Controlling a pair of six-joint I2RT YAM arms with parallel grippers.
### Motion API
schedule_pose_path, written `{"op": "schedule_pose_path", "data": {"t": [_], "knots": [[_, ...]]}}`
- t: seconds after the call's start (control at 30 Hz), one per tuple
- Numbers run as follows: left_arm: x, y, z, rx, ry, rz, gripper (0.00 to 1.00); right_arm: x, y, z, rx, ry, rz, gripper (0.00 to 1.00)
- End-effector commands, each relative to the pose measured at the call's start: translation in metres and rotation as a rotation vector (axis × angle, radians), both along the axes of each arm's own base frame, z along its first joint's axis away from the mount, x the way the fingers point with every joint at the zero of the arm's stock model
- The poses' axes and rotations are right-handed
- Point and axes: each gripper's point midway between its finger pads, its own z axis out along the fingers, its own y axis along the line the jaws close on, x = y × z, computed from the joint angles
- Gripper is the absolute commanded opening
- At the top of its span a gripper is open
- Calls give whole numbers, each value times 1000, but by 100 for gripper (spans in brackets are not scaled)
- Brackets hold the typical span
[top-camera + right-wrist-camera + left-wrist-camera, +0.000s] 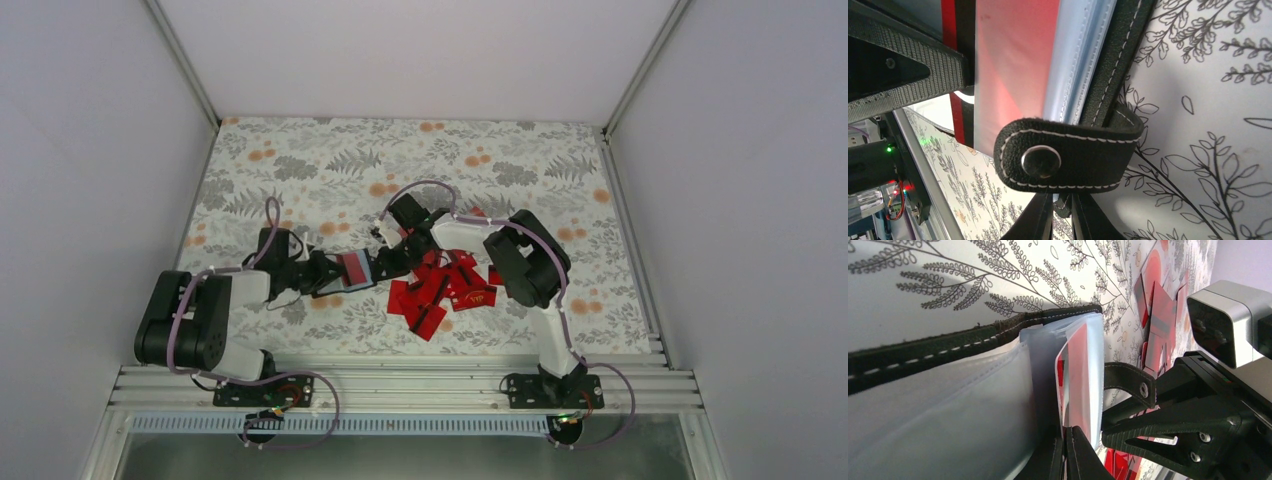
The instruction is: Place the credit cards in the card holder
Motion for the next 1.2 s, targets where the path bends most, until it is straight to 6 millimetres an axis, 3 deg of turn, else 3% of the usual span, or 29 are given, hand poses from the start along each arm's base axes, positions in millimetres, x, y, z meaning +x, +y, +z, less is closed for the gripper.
{"op": "schedule_pose_path", "data": {"t": [0.0,0.23,0.6,0.87,1.17], "knots": [[-6,3,-15,96,51,-24,5,-2,11,-1,26,1,26,11],[-5,6,-18,167,81,-37,10,-1,12,2,32,-2,23,11],[-1,12,-12,263,85,-66,25,0,10,4,27,-8,18,11],[3,9,-11,320,95,-93,38,6,11,20,27,-58,14,11],[8,6,-19,452,149,-144,48,5,15,10,38,-33,19,11]]}}
